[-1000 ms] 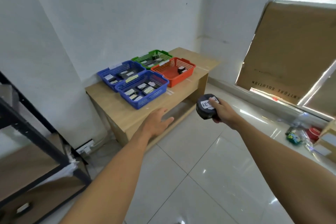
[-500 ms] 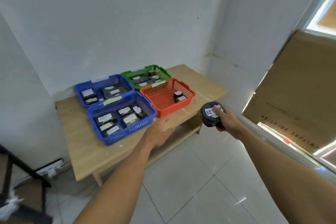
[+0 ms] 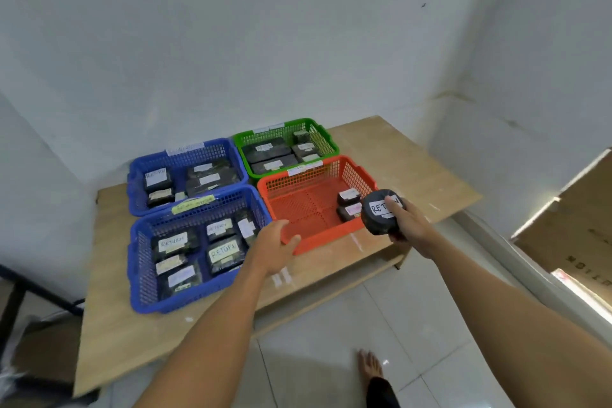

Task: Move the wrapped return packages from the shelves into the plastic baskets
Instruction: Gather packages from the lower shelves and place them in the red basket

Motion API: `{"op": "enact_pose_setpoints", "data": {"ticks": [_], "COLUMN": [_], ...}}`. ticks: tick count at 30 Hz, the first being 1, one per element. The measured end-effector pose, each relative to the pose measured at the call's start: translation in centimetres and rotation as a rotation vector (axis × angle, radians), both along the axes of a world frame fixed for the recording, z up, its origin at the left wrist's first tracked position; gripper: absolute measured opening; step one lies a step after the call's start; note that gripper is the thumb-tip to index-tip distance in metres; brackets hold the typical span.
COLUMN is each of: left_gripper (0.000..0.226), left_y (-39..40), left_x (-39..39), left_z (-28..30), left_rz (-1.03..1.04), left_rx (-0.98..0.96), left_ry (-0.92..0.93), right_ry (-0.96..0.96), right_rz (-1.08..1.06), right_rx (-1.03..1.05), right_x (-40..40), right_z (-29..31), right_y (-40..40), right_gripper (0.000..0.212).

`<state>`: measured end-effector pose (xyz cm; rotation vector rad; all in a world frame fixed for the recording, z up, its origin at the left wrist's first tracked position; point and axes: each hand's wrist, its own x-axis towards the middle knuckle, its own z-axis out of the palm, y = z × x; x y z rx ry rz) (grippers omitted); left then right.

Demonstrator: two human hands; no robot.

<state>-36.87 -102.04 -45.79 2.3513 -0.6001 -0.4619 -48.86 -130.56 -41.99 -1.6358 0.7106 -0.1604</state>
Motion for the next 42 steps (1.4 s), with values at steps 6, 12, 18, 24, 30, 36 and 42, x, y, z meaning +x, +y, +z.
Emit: {"op": "enact_pose_setpoints", "data": {"ticks": [6, 12, 18, 24, 30, 36, 42], "left_gripper": [0.058, 0.075, 0.034, 0.034, 0.031, 0.028, 0.027], "left_y": [-4.6, -7.4, -8.4, -8.4, -9.3, -9.3, -9.4], "left_x": [4.5, 8.8, 11.3, 13.0, 13.0, 12.9, 12.9], "left_z": [-3.0, -5.8, -6.7, -8.4, -9.0, -9.2, -9.2], "left_rz": [0.414, 0.712, 0.825, 0.876, 0.944, 0.956, 0.948], "left_rx": [0.016, -0.01, -0.137, -0.116, -0.158, -0.173, -0.198], "left_ry": [0.052, 0.191, 0.248, 0.288, 0.21, 0.178, 0.159], "right_ry": [0.035, 0.081, 0.209, 0.273, 0.284, 0.409, 0.467], "right_rz": [0.149, 0.255, 0.284, 0.237, 0.274, 0.319, 0.308], "right_rx": [0.066, 0.121, 0.151, -0.16, -0.459, -0.625, -0.746], "right_x": [9.9, 17.6, 22.2, 25.4, 27.2, 28.3, 28.5], "right_z": [-3.7, -6.2, -8.4, -10.3, -11.4, -12.6, -13.1], "right_y": [-7.1, -10.4, -10.5, -10.8, -10.1, -8.8, -8.8], "right_gripper": [0.035, 0.019, 0.028, 0.037, 0.04, 0.041, 0.039]}}
